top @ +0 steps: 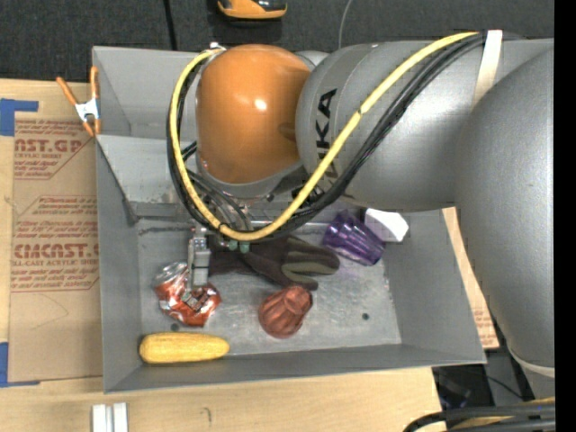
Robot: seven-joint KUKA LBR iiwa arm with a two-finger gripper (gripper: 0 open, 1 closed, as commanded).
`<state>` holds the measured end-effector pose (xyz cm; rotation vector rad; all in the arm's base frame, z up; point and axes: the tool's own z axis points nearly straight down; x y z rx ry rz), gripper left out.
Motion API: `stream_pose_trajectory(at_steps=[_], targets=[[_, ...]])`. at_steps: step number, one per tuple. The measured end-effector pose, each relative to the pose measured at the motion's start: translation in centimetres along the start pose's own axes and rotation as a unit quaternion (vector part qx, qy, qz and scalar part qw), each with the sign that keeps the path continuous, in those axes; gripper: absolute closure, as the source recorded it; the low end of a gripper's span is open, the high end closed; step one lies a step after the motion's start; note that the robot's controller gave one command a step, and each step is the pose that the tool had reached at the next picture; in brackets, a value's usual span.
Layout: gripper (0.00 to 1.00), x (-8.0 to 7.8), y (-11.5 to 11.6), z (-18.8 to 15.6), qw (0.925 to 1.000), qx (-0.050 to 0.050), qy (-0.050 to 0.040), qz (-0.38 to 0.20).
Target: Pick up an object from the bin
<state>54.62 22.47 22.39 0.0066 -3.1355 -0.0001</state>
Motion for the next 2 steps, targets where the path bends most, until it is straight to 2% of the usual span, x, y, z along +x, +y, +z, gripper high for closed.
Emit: stream_pose_trajectory(at_steps=[1, 2], targets=[[0.00, -0.2, -0.1, -0.5, 1.0000, -0.001, -0.0036, 0.001], [0.00, -0.5, -0.7, 2.5, 0.9991, -0.001, -0.0064, -0.043]])
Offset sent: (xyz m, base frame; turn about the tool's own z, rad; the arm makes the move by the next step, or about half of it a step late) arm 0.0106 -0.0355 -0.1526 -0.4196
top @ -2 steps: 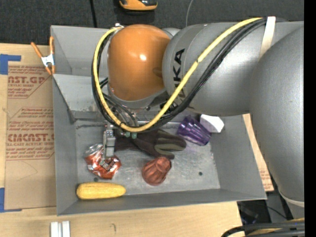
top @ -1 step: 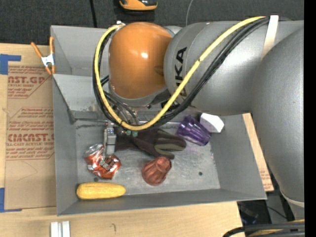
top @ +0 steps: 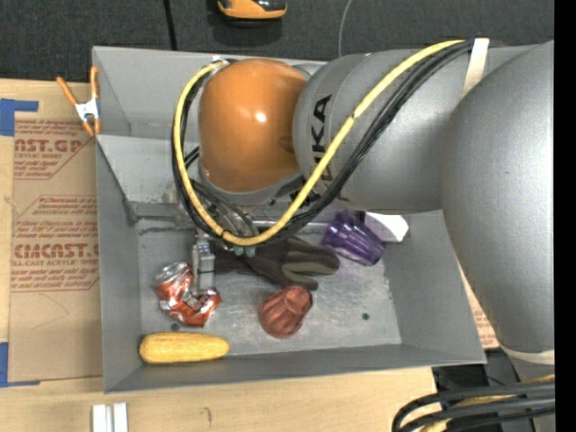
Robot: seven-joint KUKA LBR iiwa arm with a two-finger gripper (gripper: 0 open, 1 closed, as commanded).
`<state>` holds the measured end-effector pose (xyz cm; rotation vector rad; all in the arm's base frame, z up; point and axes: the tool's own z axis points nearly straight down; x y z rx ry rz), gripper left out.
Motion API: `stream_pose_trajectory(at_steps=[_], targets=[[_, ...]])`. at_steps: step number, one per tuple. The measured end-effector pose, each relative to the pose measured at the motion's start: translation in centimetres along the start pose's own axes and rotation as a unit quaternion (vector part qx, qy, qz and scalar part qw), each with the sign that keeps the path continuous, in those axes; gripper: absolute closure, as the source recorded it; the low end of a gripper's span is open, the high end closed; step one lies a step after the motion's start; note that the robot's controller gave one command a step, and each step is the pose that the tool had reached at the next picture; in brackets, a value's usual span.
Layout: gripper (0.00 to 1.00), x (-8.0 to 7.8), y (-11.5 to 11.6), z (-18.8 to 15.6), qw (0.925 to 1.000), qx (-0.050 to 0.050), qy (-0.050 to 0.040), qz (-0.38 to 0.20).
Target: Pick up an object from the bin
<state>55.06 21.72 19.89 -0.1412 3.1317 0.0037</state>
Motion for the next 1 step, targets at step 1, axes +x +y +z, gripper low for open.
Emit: stream_pose_trajectory(at_steps=[1], targets=[[0.00, -0.13, -1.93, 7.27, 1.0000, 0.000, 0.0007, -0.009]])
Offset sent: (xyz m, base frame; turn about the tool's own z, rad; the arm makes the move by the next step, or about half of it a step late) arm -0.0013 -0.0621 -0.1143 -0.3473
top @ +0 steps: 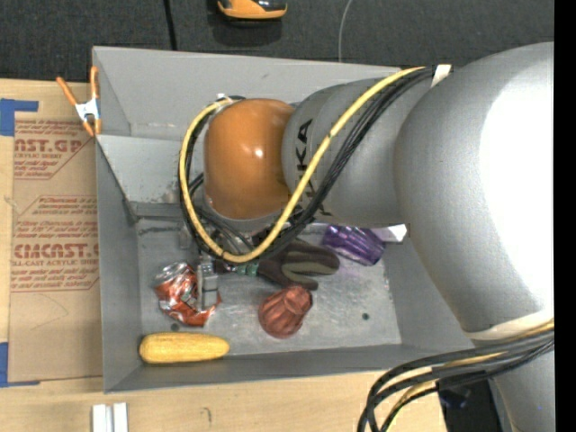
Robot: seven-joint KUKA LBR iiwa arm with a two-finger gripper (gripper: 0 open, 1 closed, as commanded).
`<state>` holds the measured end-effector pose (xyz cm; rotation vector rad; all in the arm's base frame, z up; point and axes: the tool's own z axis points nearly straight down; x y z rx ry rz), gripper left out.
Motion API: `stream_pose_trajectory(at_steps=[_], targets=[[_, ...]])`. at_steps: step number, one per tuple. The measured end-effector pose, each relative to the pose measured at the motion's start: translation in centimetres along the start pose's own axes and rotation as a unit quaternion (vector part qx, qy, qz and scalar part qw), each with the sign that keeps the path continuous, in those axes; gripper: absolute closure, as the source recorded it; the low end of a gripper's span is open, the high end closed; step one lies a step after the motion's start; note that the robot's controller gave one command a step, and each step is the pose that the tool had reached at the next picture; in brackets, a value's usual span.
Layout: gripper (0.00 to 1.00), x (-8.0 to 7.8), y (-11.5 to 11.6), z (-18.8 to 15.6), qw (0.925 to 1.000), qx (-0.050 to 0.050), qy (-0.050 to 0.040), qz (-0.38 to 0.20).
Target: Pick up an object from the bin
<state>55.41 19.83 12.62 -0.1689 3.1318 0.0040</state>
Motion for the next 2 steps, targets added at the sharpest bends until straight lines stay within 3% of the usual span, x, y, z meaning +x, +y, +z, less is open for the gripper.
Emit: stream_pose_trajectory(at_steps=[1, 2], targets=[[1.00, 0.93, -4.15, 4.14, 0.9865, 0.000, 0.0018, -0.164], [0.00, 0.95, -4.15, 4.15, 0.9865, 0.000, 0.0022, -0.164]])
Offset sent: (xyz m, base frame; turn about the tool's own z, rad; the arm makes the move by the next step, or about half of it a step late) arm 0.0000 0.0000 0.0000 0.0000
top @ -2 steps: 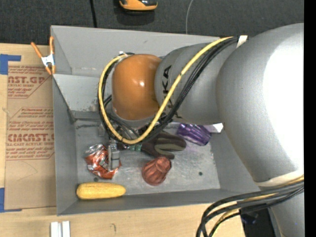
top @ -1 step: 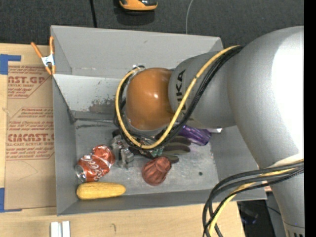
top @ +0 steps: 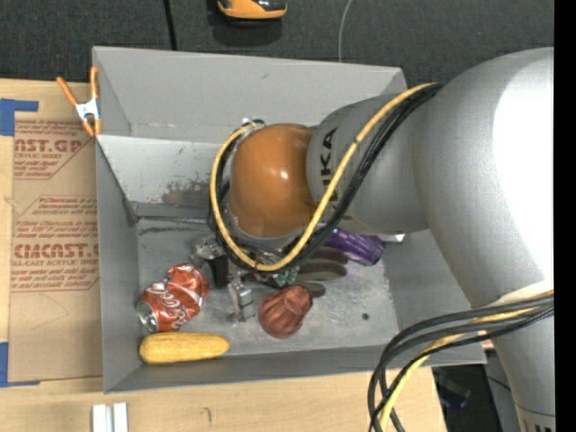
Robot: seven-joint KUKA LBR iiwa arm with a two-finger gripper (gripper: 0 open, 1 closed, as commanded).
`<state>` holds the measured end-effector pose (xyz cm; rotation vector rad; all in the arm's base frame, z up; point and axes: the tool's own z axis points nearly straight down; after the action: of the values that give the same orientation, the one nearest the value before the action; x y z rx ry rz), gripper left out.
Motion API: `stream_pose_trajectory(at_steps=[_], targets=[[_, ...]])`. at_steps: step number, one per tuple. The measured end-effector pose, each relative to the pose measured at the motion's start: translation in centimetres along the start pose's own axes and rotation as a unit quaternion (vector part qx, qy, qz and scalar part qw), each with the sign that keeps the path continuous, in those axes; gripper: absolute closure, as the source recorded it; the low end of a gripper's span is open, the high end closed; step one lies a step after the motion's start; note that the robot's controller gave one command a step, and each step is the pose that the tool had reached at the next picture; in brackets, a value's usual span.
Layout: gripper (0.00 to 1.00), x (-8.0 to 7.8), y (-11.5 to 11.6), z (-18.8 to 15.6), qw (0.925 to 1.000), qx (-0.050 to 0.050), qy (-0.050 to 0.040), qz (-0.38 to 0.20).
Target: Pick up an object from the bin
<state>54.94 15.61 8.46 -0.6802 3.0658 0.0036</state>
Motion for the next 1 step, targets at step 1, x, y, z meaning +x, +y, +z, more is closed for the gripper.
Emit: stream_pose_trajectory(at_steps=[1], targets=[[0.00, 0.00, 0.00, 0.01, 1.0000, 0.000, 0.0001, 0.000]])
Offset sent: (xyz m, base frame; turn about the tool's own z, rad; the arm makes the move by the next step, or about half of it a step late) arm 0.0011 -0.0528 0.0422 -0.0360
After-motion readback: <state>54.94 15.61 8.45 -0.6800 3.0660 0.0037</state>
